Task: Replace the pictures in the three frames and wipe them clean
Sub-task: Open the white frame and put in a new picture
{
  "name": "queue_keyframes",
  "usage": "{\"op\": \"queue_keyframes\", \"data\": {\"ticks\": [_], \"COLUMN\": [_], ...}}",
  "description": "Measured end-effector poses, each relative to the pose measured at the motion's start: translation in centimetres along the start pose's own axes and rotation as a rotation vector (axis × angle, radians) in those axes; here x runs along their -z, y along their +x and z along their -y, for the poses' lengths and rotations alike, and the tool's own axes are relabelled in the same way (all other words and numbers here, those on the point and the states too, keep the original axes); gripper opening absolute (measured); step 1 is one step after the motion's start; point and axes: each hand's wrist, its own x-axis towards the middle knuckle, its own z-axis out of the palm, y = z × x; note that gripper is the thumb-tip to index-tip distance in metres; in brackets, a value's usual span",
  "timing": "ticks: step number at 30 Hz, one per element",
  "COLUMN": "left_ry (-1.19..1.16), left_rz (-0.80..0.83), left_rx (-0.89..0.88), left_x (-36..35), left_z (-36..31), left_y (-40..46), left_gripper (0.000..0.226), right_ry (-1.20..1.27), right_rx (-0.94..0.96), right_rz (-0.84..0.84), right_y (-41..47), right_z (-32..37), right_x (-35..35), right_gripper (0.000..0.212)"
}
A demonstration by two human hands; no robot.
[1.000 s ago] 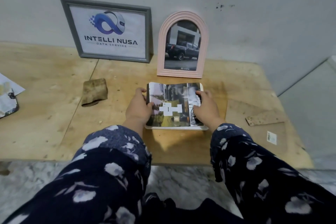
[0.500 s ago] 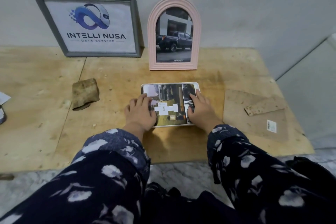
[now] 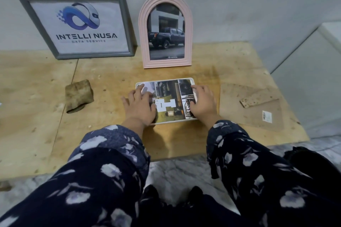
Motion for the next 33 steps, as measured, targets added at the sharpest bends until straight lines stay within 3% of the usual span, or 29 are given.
{"op": "queue_keyframes", "data": {"ticks": [5, 14, 18, 21, 26, 33], "left_ry": [-0.072, -0.242, -0.279, -0.262, -0.255, -0.531], "left_rz": [-0.079, 0.026, 0.117, 0.211, 0.22, 0.183], "left_rx": [-0.076, -0.111, -0.037, 0.053, 0.092, 0.226], "left_x": [0.5, -3.0, -4.4, -5.2, -5.5, -4.9], "left_z": [-5.6, -19.4, -23.7, -26.0, -27.5, -28.0], "left_y": [0.6, 0.5, 0.3, -0.2, -0.8, -0.5], "left_gripper": [0.041, 0.031, 0.036, 0.047, 0.053, 0.063], "right_ry": [0.04, -0.082, -0.11, 0.017, 0.188, 0.565], "right_rx": [-0.151, -0.354, -0.488, -0.565, -0.602, -0.685], "right_rz": [0.003, 0.036, 0.008, 0.033, 0.001, -0.091], "right_y": [0.6, -0.5, -1.2, -1.4, -1.2, -0.8], "right_z": [-2.7, -15.1, -19.4, -21.3, -22.2, -22.8], "right_x": [3.2, 10.9, 13.4, 14.0, 13.9, 13.9], "right_gripper": [0.057, 0.059, 0.057, 0.059, 0.058, 0.049]}}
